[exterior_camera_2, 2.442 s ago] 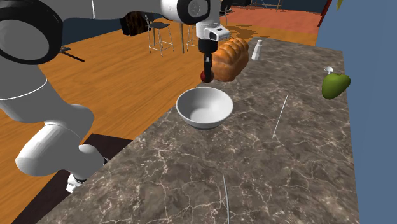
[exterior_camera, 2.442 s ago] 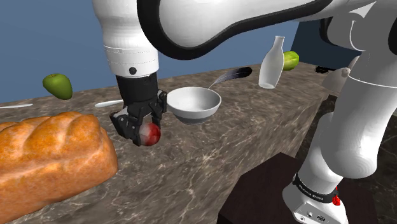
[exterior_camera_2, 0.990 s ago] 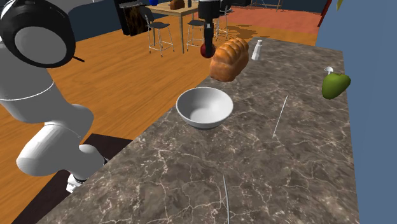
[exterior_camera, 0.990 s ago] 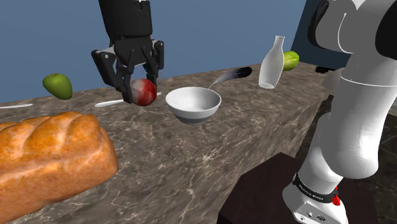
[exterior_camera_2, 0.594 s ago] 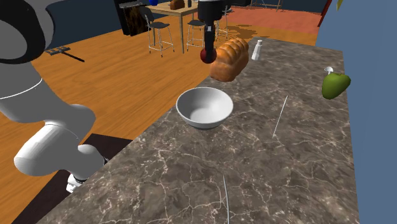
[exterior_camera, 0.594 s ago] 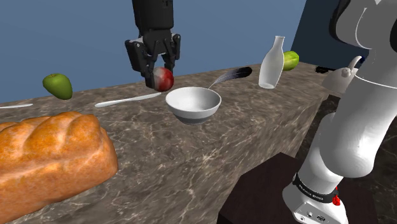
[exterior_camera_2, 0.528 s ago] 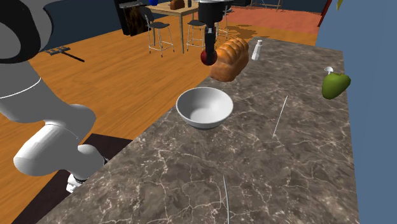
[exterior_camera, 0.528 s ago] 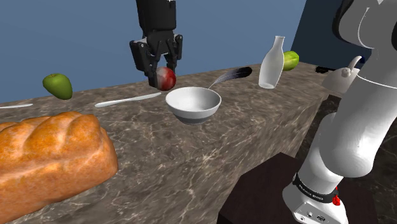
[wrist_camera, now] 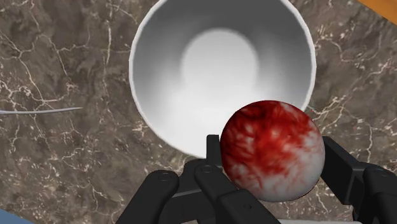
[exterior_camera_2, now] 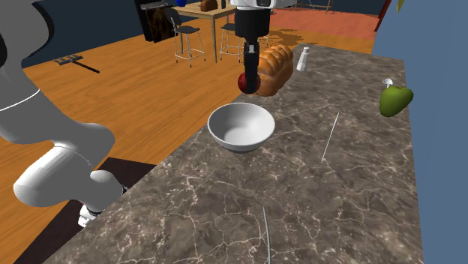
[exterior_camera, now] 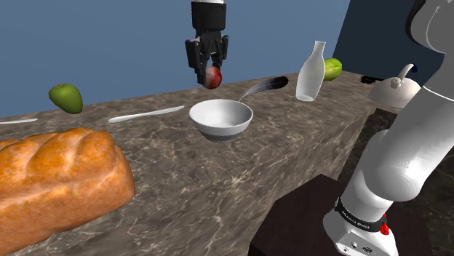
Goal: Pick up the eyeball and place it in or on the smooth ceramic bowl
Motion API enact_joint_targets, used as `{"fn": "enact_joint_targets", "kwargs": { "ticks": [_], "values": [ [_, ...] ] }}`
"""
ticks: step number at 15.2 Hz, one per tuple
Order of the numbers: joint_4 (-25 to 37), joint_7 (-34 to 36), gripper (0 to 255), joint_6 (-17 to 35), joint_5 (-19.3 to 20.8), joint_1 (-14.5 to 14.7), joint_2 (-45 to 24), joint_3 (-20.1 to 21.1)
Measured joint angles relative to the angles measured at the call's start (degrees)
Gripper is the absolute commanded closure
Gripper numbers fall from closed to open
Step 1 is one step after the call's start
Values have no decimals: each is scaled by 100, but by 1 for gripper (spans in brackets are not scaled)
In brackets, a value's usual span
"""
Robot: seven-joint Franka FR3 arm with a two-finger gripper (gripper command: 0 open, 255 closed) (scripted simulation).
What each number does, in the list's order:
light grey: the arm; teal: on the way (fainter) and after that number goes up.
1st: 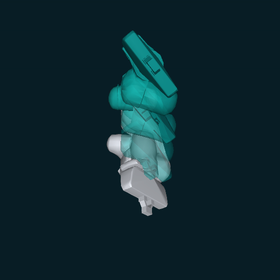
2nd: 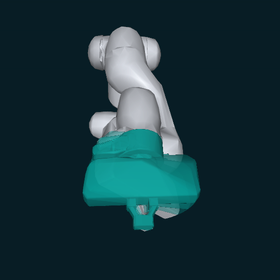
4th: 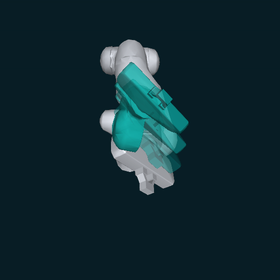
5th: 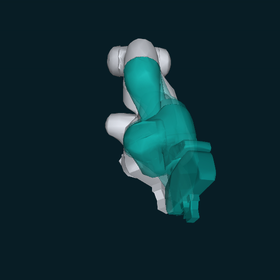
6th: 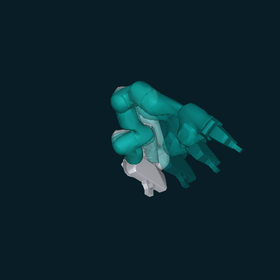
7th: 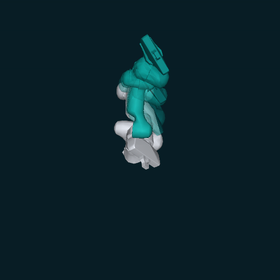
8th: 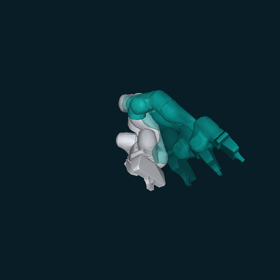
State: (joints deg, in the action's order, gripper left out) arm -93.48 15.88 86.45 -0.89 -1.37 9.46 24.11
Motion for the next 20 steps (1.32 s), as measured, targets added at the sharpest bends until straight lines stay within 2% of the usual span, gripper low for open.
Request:
{"fn": "enact_joint_targets", "kwargs": {
  "ticks": [5,15,20],
  "values": [
    [-476,-357,255,273,-60,-116,218,-222],
    [-1440,-393,255,1058,-130,-96,410,-234],
    [-1542,-393,255,1142,-138,-92,431,-233]
  ]
}}
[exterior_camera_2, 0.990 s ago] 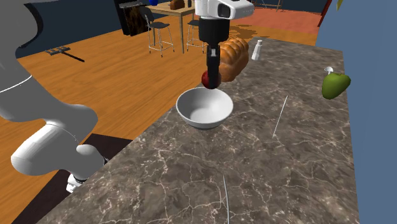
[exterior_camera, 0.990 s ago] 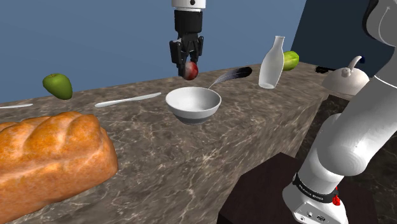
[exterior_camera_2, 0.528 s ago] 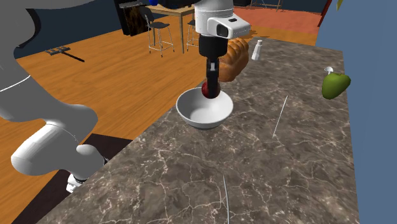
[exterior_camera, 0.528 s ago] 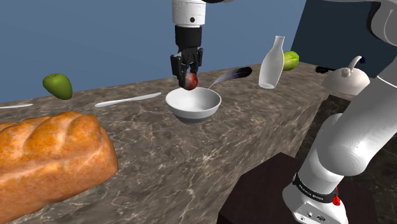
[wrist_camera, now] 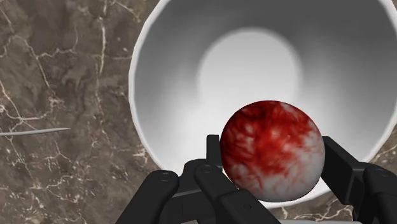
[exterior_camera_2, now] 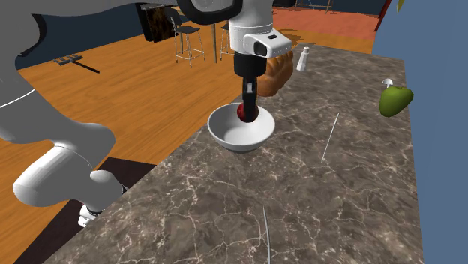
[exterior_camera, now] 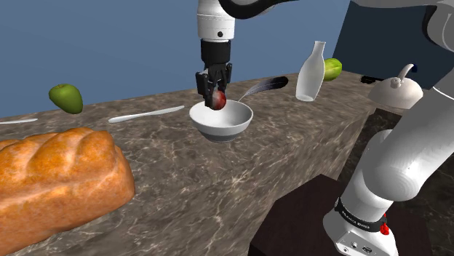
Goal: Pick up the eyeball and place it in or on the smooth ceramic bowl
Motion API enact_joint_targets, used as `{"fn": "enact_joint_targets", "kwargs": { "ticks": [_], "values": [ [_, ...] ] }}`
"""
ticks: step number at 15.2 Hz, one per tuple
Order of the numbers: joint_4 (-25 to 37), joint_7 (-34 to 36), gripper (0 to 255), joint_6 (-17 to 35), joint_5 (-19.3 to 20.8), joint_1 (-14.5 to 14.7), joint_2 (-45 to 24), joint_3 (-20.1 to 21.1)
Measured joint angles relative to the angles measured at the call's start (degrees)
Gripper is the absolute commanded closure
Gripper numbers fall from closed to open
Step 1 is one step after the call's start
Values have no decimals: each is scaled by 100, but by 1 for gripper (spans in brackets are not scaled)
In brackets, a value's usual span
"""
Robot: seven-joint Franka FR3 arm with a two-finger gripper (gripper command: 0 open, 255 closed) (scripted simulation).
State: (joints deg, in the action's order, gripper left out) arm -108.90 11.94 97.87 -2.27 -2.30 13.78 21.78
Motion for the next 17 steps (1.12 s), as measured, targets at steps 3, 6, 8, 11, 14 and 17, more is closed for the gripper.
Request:
{"fn": "enact_joint_targets", "kwargs": {
  "ticks": [3,6,8,11,14,17],
  "values": [
    [-2,0,0,2,0,0,0,0],
    [-2,0,0,3,0,0,0,0],
    [-2,0,0,3,0,0,1,0],
    [251,6,0,-204,17,-7,-46,0],
    [750,26,0,-632,43,-14,-116,5],
    [855,39,0,-724,49,-12,-135,13]
  ]
}}
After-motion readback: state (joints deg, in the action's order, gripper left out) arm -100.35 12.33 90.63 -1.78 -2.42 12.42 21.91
